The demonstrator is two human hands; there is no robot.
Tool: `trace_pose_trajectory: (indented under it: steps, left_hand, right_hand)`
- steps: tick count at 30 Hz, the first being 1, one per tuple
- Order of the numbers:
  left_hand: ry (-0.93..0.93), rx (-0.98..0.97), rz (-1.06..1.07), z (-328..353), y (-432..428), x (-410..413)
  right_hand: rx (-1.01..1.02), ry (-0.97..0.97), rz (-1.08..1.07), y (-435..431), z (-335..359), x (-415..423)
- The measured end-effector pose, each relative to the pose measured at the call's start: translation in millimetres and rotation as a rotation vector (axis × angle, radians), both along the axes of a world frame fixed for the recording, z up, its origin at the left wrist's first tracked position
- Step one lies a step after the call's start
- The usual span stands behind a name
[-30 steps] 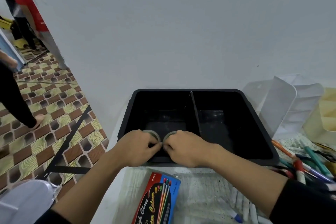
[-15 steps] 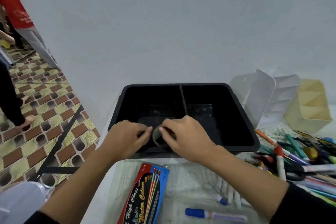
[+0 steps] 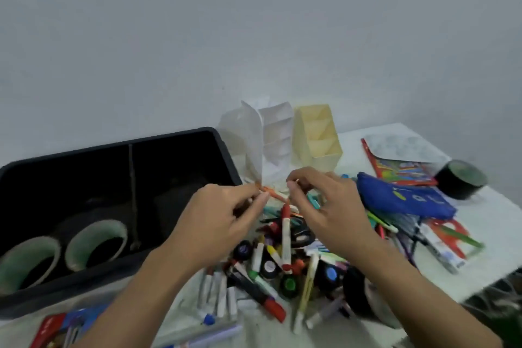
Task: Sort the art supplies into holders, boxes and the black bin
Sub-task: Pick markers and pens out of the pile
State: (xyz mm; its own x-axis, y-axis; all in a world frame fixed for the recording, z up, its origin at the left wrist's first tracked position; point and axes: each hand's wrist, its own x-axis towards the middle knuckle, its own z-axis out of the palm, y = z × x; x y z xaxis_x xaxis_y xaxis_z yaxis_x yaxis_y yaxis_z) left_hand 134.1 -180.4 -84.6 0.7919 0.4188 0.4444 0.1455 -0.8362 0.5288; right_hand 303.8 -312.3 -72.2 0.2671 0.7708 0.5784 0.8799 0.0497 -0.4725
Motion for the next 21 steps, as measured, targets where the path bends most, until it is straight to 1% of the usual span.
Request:
trace_pose_trajectory:
  steps: [2,4,7,10,12,14,18,21]
  left_hand:
    - [0.035,-0.044,-0.097,-0.9,-20.8,38.2]
    - [0.114,-0.081,-0.188,-4.7,-39.6,76.2]
    - [0.234,-0.050,-0.258,-14.8,-66.1,128.8]
    - [0.425,-0.122,-0.355,-23.3,-89.3,167.7]
    - [0.580,-0.183,-0.428,-28.5,-99.9,182.6]
    - [0.689,-0.219,-0.471,-30.7,-108.2,188.4]
    - [0.800,-0.217,-0.483,-27.0,-123.9,190.3]
    - [0.837,-0.256,-0.419,-25.0,-129.2,191.2]
  right_hand:
    - [-0.015,0.029,-0.051,-27.1,0.0,41.4]
    - [-0.025,0.036,-0.095,-51.6,-2.5,83.8]
    - [-0.053,0.033,-0.127,-84.1,-14.0,147.0]
    - [-0.097,-0.002,-0.140,-112.8,-28.2,204.9]
    - [-0.116,-0.055,-0.166,-127.1,-39.2,239.7]
    - [-0.126,-0.089,-0.159,-136.4,-50.0,266.7]
    - [-0.150,-0.049,-0.041,-141.5,-68.1,287.8]
    - [-0.163,-0.022,0.015,-138.0,-75.3,291.6]
